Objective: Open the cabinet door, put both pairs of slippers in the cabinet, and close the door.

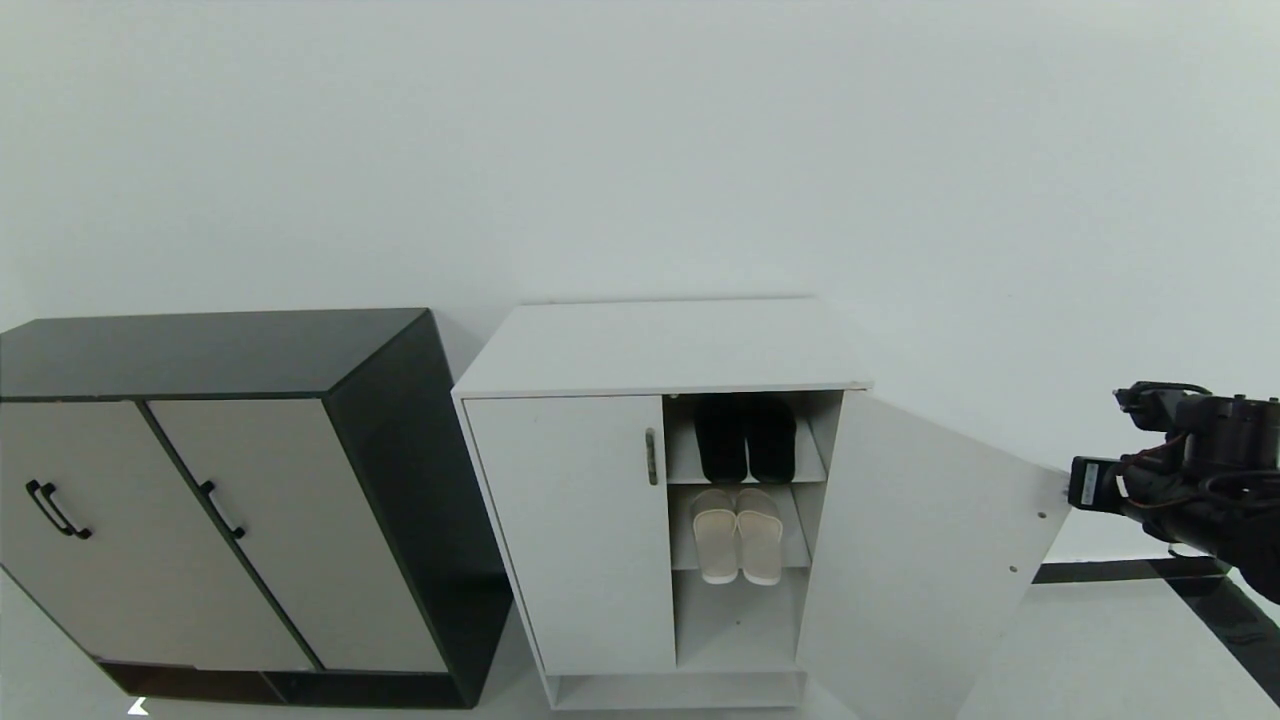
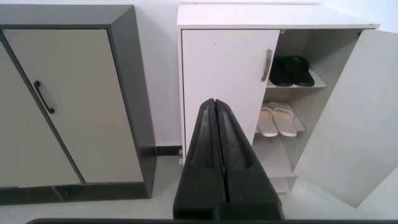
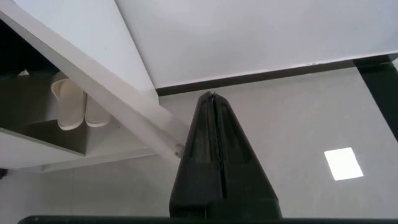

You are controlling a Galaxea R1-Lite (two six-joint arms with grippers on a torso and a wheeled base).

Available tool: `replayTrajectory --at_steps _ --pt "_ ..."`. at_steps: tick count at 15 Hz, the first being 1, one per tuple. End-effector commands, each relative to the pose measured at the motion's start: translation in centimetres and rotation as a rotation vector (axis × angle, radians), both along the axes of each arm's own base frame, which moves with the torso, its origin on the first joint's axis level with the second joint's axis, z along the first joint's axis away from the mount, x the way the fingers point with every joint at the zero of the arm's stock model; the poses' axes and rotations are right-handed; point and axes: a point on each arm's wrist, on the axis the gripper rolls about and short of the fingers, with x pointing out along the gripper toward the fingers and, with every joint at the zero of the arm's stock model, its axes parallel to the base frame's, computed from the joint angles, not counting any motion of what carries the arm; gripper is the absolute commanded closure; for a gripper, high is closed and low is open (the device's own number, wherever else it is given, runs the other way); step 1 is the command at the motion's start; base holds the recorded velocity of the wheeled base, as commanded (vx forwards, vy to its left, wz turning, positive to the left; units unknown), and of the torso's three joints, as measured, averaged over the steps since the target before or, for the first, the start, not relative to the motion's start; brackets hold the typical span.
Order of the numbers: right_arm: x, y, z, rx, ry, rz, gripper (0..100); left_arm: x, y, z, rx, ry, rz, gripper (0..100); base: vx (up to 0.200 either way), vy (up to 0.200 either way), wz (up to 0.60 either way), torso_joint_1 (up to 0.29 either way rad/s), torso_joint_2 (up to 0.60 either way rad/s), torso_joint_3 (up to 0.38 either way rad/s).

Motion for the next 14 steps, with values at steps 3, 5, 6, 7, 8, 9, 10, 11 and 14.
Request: replayTrajectory --at_steps 3,5,6,7,8,9,10,11,14 --pt "-0.4 0.2 -0.1 -0.010 0.003 0.010 100 0.0 0.0 0.0 0.000 0.001 0.000 100 0.000 0.000 0.00 0.000 0.00 0.000" --pt "-0.7 1.1 -0.1 -0.009 0.009 0.035 100 0.0 0.0 0.0 0.000 0.000 -0.001 100 0.000 0.000 0.00 0.000 0.00 0.000" --pt "-1.1 1.6 0.0 -0.010 0.011 0.052 100 0.0 0.0 0.0 0.000 0.001 0.000 100 0.000 0.000 0.00 0.000 0.00 0.000" --pt "-1.4 2.1 0.0 -0.012 0.015 0.069 100 0.0 0.0 0.0 0.000 0.000 -0.001 100 0.000 0.000 0.00 0.000 0.00 0.000" --pt "-1.8 2.7 0.1 -0.012 0.017 0.087 100 0.0 0.0 0.0 0.000 0.000 -0.001 100 0.000 0.000 0.00 0.000 0.00 0.000" --pt "-2.0 3.1 0.1 -0.012 0.020 0.101 100 0.0 0.0 0.0 0.000 0.000 0.000 100 0.000 0.000 0.00 0.000 0.00 0.000" --pt "-2.5 4.0 0.2 -0.012 0.024 0.128 100 0.0 0.0 0.0 -0.002 0.000 -0.001 100 0.000 0.000 0.00 0.000 0.00 0.000" --pt "-3.0 4.9 0.1 -0.014 0.032 0.160 100 0.0 0.0 0.0 -0.002 0.000 -0.001 100 0.000 0.000 0.00 0.000 0.00 0.000" --pt "-4.5 7.9 -0.2 -0.012 0.059 0.262 100 0.0 0.0 0.0 0.000 0.000 -0.001 100 0.000 0.000 0.00 0.000 0.00 0.000"
